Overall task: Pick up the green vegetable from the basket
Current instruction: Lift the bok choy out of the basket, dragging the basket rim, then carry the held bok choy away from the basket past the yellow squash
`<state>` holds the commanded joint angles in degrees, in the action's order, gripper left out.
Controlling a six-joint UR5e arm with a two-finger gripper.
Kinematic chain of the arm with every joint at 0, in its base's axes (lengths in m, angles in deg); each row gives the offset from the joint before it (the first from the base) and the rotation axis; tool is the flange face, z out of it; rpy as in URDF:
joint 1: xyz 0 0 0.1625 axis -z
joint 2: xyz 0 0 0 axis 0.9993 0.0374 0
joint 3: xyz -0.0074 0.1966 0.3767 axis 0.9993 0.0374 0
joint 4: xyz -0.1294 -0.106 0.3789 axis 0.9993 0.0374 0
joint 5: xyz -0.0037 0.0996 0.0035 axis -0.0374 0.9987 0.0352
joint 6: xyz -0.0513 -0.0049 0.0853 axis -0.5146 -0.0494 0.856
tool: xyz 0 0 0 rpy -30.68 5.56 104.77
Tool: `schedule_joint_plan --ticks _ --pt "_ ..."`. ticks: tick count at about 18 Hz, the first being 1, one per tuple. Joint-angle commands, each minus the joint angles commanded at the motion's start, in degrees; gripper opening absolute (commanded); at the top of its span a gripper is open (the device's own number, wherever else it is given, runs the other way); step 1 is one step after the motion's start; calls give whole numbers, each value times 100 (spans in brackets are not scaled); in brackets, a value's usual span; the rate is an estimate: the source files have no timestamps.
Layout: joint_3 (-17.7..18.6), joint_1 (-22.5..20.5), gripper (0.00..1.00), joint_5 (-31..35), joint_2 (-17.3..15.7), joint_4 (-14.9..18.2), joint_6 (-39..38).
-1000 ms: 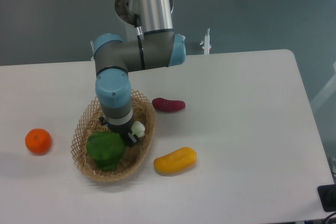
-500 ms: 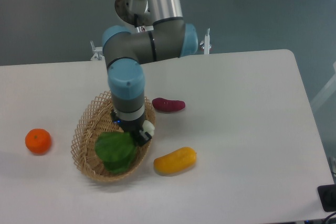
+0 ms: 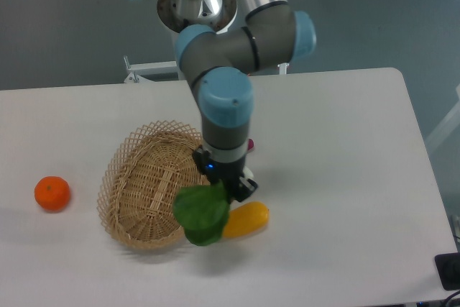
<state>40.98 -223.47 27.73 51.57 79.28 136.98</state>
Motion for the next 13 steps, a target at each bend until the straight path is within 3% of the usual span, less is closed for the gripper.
schedule_joint_plan --ticks 3,8,13 --pt "-159 -219 48 18 79 -8 412" --pt "-186 -720 47 -17 88 -26 1089" --pt "-194 -1142 47 9 308 -105 1669"
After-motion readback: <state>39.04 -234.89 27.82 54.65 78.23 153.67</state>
